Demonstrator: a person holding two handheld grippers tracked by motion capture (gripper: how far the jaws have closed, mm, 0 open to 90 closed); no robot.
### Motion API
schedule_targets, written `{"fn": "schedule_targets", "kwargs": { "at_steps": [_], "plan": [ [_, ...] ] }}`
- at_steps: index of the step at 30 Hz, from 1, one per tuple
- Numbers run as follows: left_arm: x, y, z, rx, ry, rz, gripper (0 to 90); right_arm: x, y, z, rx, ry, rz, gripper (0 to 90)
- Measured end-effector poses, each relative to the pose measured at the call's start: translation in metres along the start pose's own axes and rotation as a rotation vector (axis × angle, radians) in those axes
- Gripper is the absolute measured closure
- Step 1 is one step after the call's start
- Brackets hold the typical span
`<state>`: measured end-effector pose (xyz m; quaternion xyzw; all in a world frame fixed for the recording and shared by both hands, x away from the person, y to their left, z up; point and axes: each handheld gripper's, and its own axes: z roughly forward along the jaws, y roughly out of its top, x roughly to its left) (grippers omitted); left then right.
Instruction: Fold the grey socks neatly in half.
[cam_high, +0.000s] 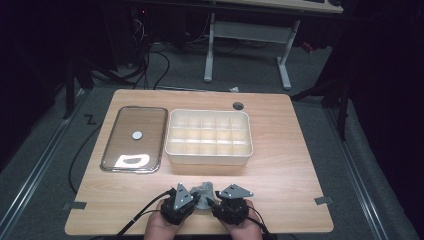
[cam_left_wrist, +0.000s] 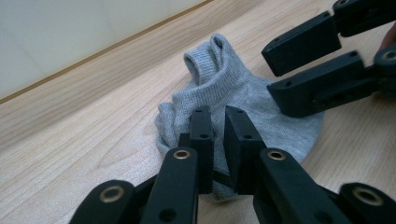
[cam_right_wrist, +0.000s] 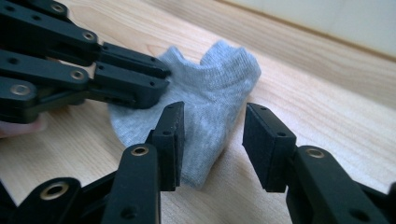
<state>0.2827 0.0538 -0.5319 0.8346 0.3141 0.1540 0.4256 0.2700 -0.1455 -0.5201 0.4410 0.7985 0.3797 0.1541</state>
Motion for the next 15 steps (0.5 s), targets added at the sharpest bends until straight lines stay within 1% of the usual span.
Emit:
{"fn": "schedule_targets", "kwargs": {
  "at_steps": [6, 10, 12, 14, 15],
  "plan": [
    [0.0008, 0.0001, -0.0002, 0.003, -0.008, -0.003, 82.2, 0.001, -0.0026, 0.0057, 0.029, 0.014, 0.029, 60.4],
    [0.0011, 0.0, -0.0001, 0.001, -0.009, -0.004, 82.1, 0.0007, -0.0035, 0.0069, 0.028, 0.028, 0.04, 63.4],
    [0.0012, -0.0001, -0.0001, 0.001, -0.01, -0.005, 82.1, -0.0005, -0.0044, 0.0072, 0.026, 0.052, 0.061, 67.7],
    [0.001, 0.0, -0.0003, 0.003, -0.009, -0.003, 82.1, -0.0008, -0.0045, 0.0072, 0.025, 0.058, 0.061, 69.5],
    [0.0005, -0.0001, -0.0001, 0.0, -0.005, -0.001, 82.1, -0.0003, -0.0042, 0.007, 0.027, 0.064, 0.052, 73.3]
  ]
}}
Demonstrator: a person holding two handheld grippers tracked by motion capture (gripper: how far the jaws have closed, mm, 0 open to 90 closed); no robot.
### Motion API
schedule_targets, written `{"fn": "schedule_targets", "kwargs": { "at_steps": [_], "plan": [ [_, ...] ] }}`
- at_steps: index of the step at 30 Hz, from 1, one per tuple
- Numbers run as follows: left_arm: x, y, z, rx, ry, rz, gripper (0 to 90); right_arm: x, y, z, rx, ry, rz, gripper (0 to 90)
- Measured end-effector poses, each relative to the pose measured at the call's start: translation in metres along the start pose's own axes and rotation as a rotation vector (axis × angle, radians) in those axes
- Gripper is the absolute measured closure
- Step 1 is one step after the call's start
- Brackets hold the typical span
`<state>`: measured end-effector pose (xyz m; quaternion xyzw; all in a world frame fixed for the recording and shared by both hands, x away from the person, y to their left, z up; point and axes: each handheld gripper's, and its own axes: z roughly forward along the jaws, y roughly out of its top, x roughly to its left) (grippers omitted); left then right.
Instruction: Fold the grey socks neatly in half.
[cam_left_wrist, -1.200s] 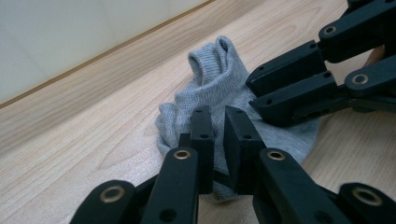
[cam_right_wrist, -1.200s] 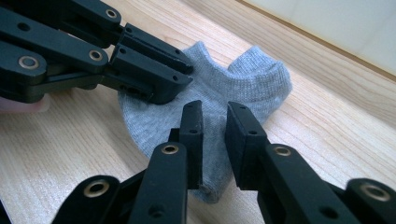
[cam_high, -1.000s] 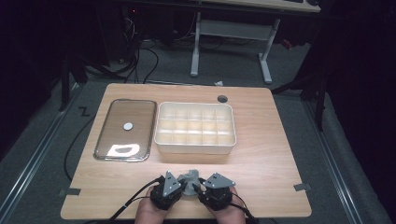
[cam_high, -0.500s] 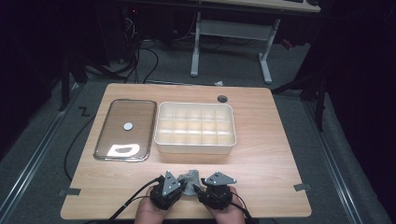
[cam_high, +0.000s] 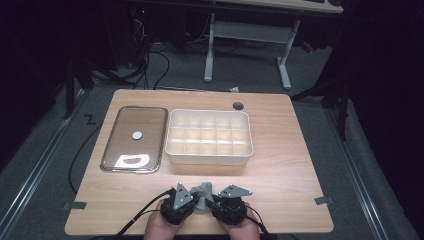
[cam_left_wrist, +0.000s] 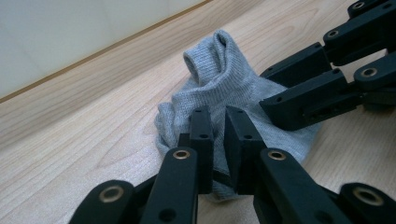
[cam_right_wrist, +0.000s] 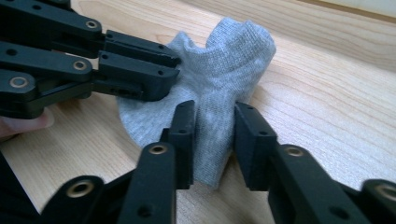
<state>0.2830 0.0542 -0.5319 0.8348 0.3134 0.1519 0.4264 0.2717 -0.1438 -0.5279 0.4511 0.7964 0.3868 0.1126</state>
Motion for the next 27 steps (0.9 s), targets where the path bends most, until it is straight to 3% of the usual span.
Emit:
{"fn": "schedule_targets", "kwargs": {
  "at_steps": [8, 11, 13, 18, 27],
  "plan": [
    [-0.001, 0.0, 0.0, 0.001, 0.004, 0.003, 82.0, 0.003, 0.003, -0.001, 0.008, -0.012, -0.038, 79.8],
    [-0.006, 0.002, 0.002, 0.008, 0.034, 0.045, 82.1, 0.004, 0.005, -0.004, 0.009, -0.021, -0.046, 80.4],
    [-0.007, 0.004, 0.005, 0.006, 0.033, 0.048, 82.1, 0.004, 0.007, -0.007, -0.002, -0.03, -0.065, 80.5],
    [-0.001, 0.01, 0.012, 0.008, -0.024, 0.007, 82.3, 0.005, 0.015, -0.017, -0.018, -0.052, -0.094, 81.1],
    [0.004, 0.009, 0.013, 0.003, -0.059, -0.038, 82.2, 0.013, 0.023, -0.018, -0.021, -0.058, -0.124, 81.4]
  ]
}}
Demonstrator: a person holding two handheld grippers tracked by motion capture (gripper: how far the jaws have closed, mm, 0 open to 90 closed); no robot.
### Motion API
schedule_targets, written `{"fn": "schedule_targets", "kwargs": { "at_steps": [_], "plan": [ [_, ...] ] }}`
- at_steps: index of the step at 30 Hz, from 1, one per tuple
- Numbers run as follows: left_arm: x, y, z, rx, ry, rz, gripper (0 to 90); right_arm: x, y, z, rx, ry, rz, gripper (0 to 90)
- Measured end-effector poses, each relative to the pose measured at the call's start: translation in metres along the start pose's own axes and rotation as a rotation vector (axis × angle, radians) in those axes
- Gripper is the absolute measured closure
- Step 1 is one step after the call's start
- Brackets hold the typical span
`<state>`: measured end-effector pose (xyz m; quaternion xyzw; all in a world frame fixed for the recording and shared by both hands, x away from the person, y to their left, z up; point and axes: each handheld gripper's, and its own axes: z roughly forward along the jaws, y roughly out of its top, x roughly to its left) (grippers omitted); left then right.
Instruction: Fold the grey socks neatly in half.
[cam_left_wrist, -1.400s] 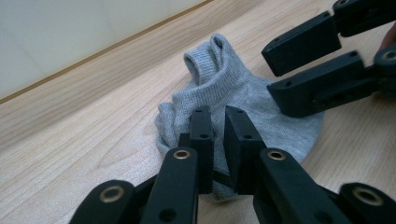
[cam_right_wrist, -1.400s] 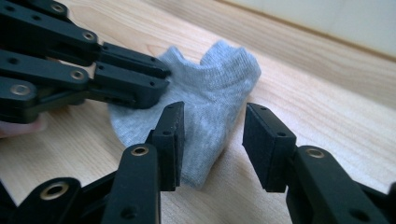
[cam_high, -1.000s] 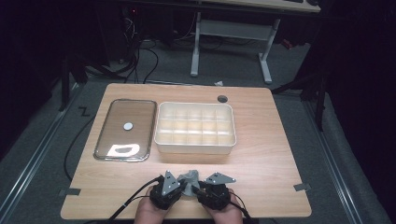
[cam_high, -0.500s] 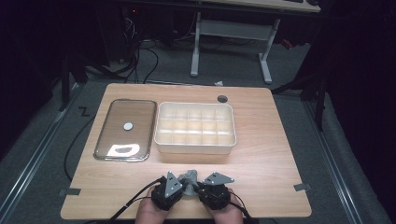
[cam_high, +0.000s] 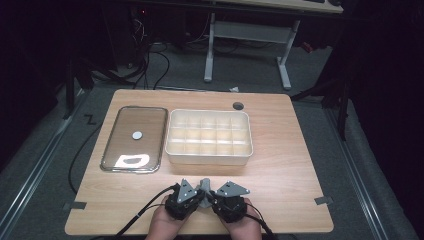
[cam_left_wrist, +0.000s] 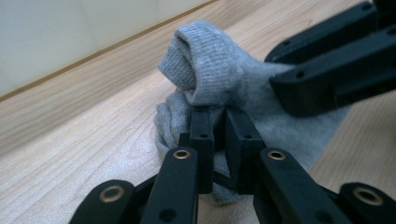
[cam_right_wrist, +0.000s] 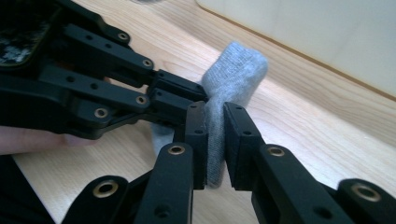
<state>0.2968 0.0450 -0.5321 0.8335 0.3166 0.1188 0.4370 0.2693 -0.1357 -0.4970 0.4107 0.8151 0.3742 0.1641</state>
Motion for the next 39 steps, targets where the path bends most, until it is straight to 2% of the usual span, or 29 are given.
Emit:
{"fn": "schedule_targets", "kwargs": {
  "at_steps": [4, 6, 7, 8, 9, 10, 11, 12, 13, 14, 15, 17, 20, 22, 29, 33, 34, 37, 39],
  "plan": [
    [-0.001, 0.0, 0.0, 0.0, 0.004, 0.006, 82.1, 0.003, -0.001, 0.001, 0.013, 0.011, -0.005, 79.4],
    [-0.001, 0.0, 0.0, 0.002, 0.003, 0.01, 82.1, 0.0, 0.0, -0.007, -0.01, 0.012, -0.006, 74.7],
    [-0.002, 0.0, 0.0, 0.001, 0.008, 0.013, 82.1, -0.006, 0.002, -0.019, -0.052, -0.003, 0.006, 72.1],
    [-0.002, 0.0, 0.0, 0.001, 0.008, 0.013, 82.1, -0.006, 0.002, -0.019, -0.052, -0.003, 0.006, 72.1],
    [-0.003, 0.0, 0.0, 0.003, 0.012, 0.02, 82.1, -0.013, 0.001, -0.025, -0.059, -0.036, 0.013, 70.8],
    [-0.003, 0.0, 0.0, 0.003, 0.012, 0.02, 82.1, -0.013, 0.001, -0.025, -0.059, -0.036, 0.013, 70.8],
    [-0.003, 0.0, 0.001, 0.002, 0.014, 0.022, 82.1, -0.021, -0.003, -0.022, -0.035, -0.082, 0.035, 73.8],
    [-0.003, 0.0, 0.001, 0.002, 0.014, 0.022, 82.1, -0.021, -0.003, -0.022, -0.035, -0.082, 0.035, 73.8],
    [-0.003, 0.0, 0.0, 0.002, 0.014, 0.022, 82.0, -0.027, -0.009, -0.013, -0.007, -0.09, 0.045, 77.5],
    [-0.003, 0.0, 0.0, 0.002, 0.014, 0.022, 82.0, -0.027, -0.009, -0.013, -0.007, -0.09, 0.045, 77.5],
    [-0.003, 0.0, 0.0, 0.002, 0.015, 0.022, 82.0, -0.028, -0.015, -0.003, 0.024, -0.08, 0.044, 79.4],
    [-0.003, 0.0, 0.0, 0.002, 0.012, 0.02, 81.9, -0.027, -0.018, 0.005, 0.048, -0.066, 0.05, 81.7],
    [-0.002, 0.0, 0.0, 0.002, 0.012, 0.017, 81.7, -0.026, -0.019, 0.01, 0.052, -0.056, 0.065, 83.1],
    [-0.002, 0.0, 0.0, 0.001, 0.011, 0.017, 81.6, -0.022, -0.018, 0.014, 0.045, -0.031, 0.065, 87.0],
    [-0.002, 0.0, 0.0, 0.001, 0.013, 0.018, 81.5, -0.008, -0.006, 0.015, 0.028, 0.005, 0.034, 90.0],
    [-0.003, 0.0, 0.0, 0.002, 0.016, 0.02, 81.6, -0.008, -0.003, 0.016, 0.035, 0.009, 0.042, 90.0],
    [-0.003, 0.0, 0.0, 0.002, 0.02, 0.023, 81.4, -0.009, -0.003, 0.015, 0.043, 0.016, 0.064, 90.0],
    [-0.005, 0.0, 0.0, 0.003, 0.026, 0.03, 80.9, -0.006, -0.004, 0.015, 0.04, -0.002, 0.046, 90.0],
    [-0.004, 0.0, 0.0, 0.001, 0.017, 0.021, 80.1, -0.007, -0.005, 0.015, 0.044, -0.009, 0.051, 90.0]
  ]
}}
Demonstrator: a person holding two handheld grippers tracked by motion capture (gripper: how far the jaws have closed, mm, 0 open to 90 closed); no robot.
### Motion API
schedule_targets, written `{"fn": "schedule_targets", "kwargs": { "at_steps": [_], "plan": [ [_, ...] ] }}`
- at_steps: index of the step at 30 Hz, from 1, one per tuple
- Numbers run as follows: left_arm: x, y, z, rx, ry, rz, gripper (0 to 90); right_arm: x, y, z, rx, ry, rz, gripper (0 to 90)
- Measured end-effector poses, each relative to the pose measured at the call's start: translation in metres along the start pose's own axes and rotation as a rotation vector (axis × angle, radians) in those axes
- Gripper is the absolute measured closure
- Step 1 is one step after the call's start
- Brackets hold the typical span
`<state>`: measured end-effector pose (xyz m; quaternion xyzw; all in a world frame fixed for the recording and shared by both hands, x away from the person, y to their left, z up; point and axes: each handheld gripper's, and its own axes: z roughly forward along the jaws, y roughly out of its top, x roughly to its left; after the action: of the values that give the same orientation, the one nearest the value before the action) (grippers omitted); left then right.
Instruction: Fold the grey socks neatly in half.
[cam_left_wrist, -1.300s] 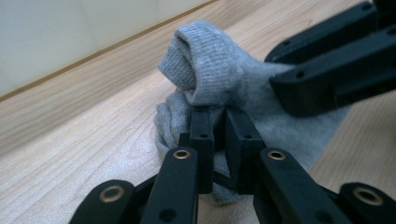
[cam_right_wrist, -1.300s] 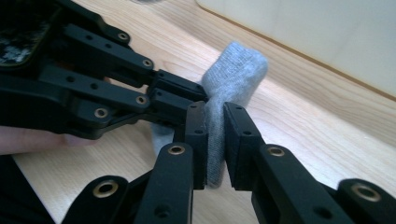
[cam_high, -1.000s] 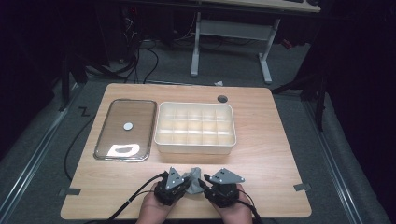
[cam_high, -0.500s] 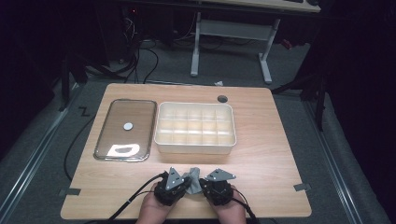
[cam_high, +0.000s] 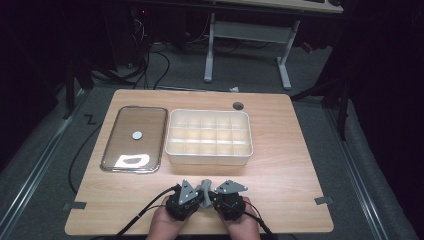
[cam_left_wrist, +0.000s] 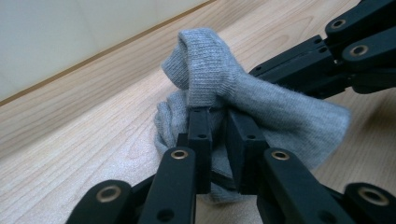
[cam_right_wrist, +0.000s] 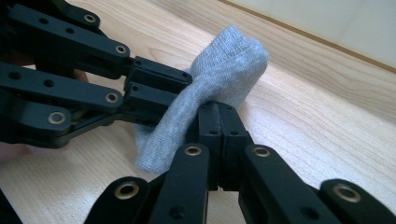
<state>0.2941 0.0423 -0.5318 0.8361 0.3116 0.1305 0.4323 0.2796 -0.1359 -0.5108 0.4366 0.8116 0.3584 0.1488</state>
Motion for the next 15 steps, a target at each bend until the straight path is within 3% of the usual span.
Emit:
{"fn": "schedule_targets", "kwargs": {
  "at_steps": [8, 11, 12, 13, 15],
  "plan": [
    [0.003, 0.001, 0.0, -0.004, -0.026, -0.012, 77.1, -0.004, -0.001, -0.001, -0.003, 0.01, 0.01, 90.0],
    [0.003, 0.001, -0.001, 0.0, -0.03, -0.015, 73.5, -0.002, -0.002, -0.001, -0.013, 0.002, -0.008, 90.0],
    [0.007, 0.004, -0.004, 0.002, -0.055, -0.049, 68.6, -0.003, -0.002, -0.002, -0.015, -0.003, -0.006, 90.0],
    [0.007, 0.004, -0.004, 0.002, -0.055, -0.049, 63.4, -0.003, -0.002, -0.002, -0.015, -0.003, -0.006, 90.0],
    [0.012, 0.007, -0.011, -0.02, -0.093, -0.082, 60.8, -0.007, -0.002, -0.002, -0.018, -0.004, 0.023, 90.0]
  ]
}}
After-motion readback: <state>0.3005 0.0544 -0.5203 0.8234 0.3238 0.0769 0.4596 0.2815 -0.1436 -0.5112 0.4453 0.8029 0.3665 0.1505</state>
